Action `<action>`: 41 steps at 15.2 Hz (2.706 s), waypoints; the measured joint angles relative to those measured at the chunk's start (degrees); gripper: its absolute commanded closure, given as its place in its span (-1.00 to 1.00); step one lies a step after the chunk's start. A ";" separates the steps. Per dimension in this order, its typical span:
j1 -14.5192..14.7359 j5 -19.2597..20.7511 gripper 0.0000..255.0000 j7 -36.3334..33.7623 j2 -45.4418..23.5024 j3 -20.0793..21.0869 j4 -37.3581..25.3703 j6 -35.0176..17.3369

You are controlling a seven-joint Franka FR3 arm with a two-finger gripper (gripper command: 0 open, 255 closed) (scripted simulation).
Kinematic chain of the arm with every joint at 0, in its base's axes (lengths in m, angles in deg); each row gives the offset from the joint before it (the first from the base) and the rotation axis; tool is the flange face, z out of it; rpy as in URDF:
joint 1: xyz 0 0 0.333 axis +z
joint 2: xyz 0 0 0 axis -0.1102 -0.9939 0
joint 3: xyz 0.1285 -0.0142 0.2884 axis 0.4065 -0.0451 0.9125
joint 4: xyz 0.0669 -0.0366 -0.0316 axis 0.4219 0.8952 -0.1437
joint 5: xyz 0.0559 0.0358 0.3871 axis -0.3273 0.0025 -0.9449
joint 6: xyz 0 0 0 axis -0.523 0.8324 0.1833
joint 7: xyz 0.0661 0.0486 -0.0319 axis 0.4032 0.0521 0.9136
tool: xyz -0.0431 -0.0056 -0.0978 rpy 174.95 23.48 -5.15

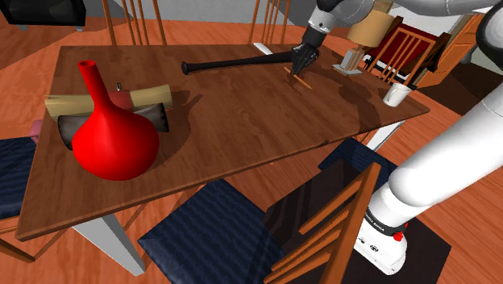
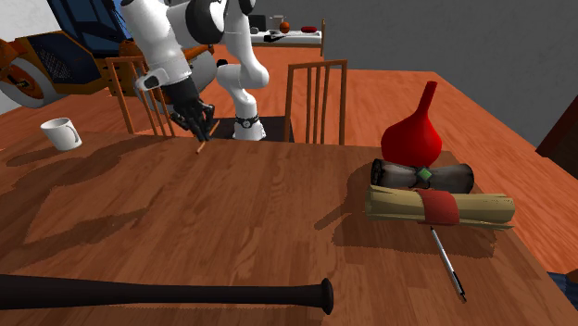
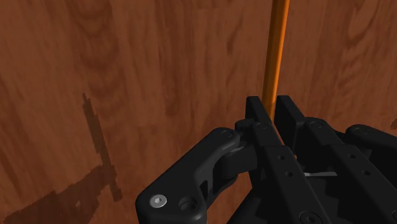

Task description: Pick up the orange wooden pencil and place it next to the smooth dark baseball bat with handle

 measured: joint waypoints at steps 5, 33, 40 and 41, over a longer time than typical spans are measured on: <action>-3.16 0.00 1.00 5.81 -3.81 -3.06 -4.92 2.52; -5.06 -3.01 1.00 14.10 -13.06 -4.21 2.64 -12.80; -5.05 -3.11 -1.00 14.21 -13.30 -4.18 2.79 -13.22; -5.05 -3.11 -1.00 14.21 -13.30 -4.18 2.79 -13.22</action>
